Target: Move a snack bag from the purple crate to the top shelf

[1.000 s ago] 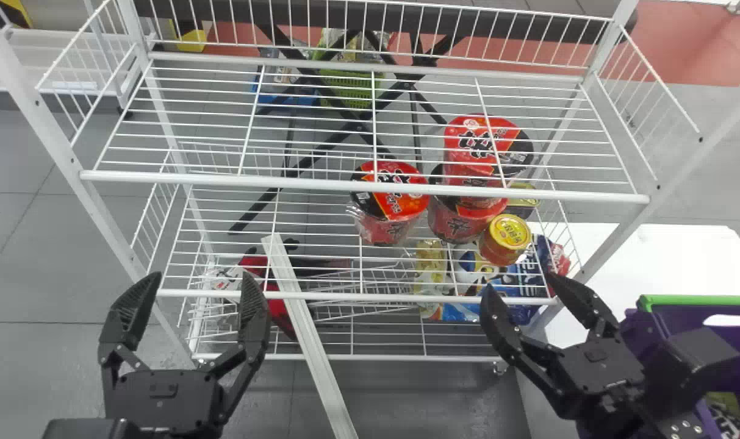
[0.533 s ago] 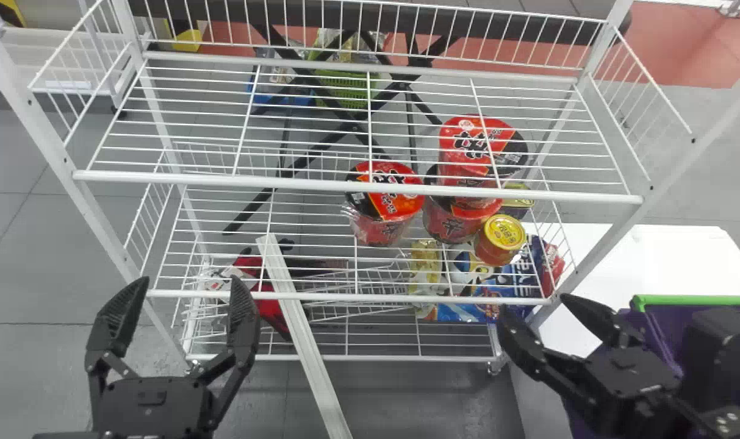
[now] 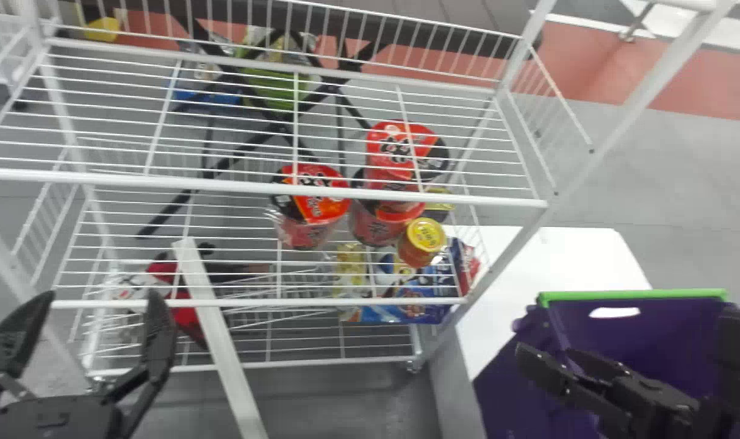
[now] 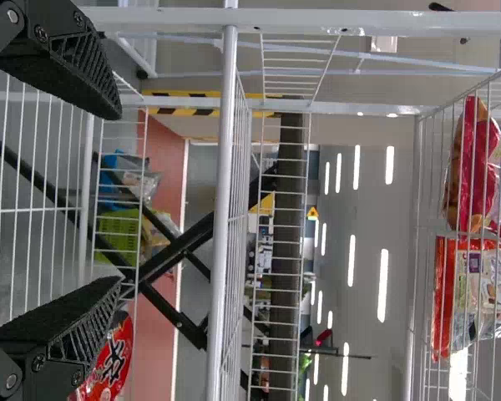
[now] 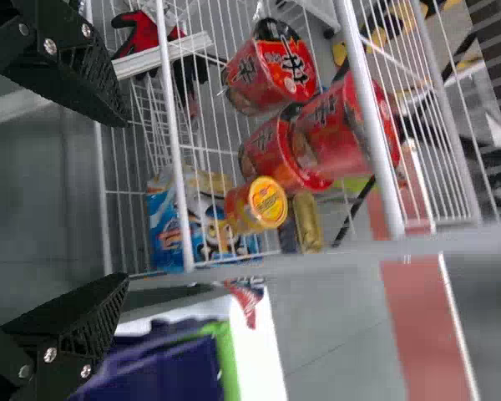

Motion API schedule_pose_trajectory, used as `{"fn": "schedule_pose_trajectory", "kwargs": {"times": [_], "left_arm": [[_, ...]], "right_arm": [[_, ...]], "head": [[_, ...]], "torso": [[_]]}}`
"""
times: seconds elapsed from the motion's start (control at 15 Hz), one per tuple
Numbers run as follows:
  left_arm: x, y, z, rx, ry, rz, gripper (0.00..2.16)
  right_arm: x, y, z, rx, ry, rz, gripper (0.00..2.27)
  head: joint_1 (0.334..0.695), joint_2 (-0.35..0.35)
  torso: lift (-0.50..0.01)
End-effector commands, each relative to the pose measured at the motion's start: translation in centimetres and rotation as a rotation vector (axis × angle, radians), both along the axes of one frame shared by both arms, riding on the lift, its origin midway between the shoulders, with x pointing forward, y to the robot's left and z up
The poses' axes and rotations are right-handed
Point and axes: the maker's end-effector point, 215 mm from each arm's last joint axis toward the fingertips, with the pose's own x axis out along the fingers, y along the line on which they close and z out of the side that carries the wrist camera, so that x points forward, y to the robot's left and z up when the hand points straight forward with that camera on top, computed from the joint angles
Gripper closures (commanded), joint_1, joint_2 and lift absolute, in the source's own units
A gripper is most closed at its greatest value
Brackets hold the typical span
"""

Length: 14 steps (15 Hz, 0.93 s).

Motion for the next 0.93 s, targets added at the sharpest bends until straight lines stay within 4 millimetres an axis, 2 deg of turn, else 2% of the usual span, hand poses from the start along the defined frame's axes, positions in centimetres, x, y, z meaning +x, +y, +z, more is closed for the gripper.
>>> {"fn": "schedule_pose_trajectory", "kwargs": {"times": [0.0, 0.13, 0.27, 0.33, 0.47, 0.6, 0.87], "left_arm": [[0.0, -0.1, -0.5, 0.006, 0.01, -0.003, 0.13], [0.2, -0.1, -0.7, 0.007, 0.012, -0.003, 0.13], [0.2, -0.1, -0.7, 0.007, 0.012, -0.003, 0.13], [0.2, 0.0, -0.8, 0.007, 0.013, 0.0, 0.13], [0.2, 0.5, -1.2, 0.015, 0.02, 0.006, 0.13], [0.2, 0.7, -1.3, 0.016, 0.022, 0.007, 0.13], [0.3, 0.5, -1.4, 0.019, 0.024, 0.001, 0.13]], "right_arm": [[-0.7, -4.4, 1.5, -0.003, 0.0, -0.089, 0.18], [-1.0, -8.1, 2.1, -0.028, -0.014, -0.164, 0.19], [-1.4, -11.3, 0.7, -0.043, 0.003, -0.229, 0.19], [-2.2, -12.5, -0.3, -0.057, 0.035, -0.257, 0.18], [-4.4, -16.2, -1.7, -0.073, 0.126, -0.312, 0.18], [-5.9, -19.5, -2.5, -0.102, 0.175, -0.346, 0.16], [-7.7, -24.5, -2.2, 0.018, 0.144, -0.345, 0.14]], "head": [[0.695, -0.35], [0.695, -0.35], [0.695, -0.35], [0.695, -0.35], [0.695, -0.35], [0.695, -0.35], [0.695, -0.35]], "torso": [[-0.45], [-0.45], [-0.45], [-0.45], [-0.45], [-0.45], [-0.45]]}}
